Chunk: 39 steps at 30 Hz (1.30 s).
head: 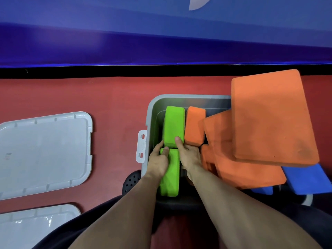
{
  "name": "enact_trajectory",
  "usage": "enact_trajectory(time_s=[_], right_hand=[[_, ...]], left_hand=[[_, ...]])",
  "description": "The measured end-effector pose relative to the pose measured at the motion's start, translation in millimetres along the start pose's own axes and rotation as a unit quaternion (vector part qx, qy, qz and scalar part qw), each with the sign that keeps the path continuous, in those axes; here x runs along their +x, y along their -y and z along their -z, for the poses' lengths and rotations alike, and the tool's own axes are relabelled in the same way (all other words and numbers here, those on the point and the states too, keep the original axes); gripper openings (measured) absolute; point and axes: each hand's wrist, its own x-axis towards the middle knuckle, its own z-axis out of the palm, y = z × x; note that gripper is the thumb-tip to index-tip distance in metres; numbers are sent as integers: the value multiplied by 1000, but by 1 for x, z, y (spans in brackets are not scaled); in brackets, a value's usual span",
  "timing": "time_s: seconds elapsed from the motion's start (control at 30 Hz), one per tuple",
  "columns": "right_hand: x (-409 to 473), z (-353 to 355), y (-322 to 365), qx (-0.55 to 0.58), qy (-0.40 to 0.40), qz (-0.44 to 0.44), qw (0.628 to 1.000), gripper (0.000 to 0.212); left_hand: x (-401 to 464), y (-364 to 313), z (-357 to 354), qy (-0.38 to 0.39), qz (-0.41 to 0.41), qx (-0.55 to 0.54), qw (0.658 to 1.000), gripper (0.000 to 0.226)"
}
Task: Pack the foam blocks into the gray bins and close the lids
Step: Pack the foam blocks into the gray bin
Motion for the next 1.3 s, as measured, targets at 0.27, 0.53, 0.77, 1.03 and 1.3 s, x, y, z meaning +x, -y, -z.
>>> enact_trajectory(time_s=[0.27, 0.53, 0.77, 1.03, 1.3], right_hand=[[1, -4, 4, 70, -7, -25, 997, 56], [7, -9, -1, 87, -23, -45, 995, 31], [15, -13, -2, 87, -22, -44, 995, 31], [3, -8, -6, 34, 8, -69, 997, 60], [2, 1, -5, 27, 73, -53, 996, 59]], left_hand=[[-1, -5, 0, 29, 13, 10, 999, 40], [5, -4, 0, 29, 26, 31, 999, 33], [4, -6, -1, 47, 41, 26, 998, 39], [-3, 0, -18, 32, 35, -1, 999, 53], [-1, 2, -22, 39, 42, 6, 998, 58]])
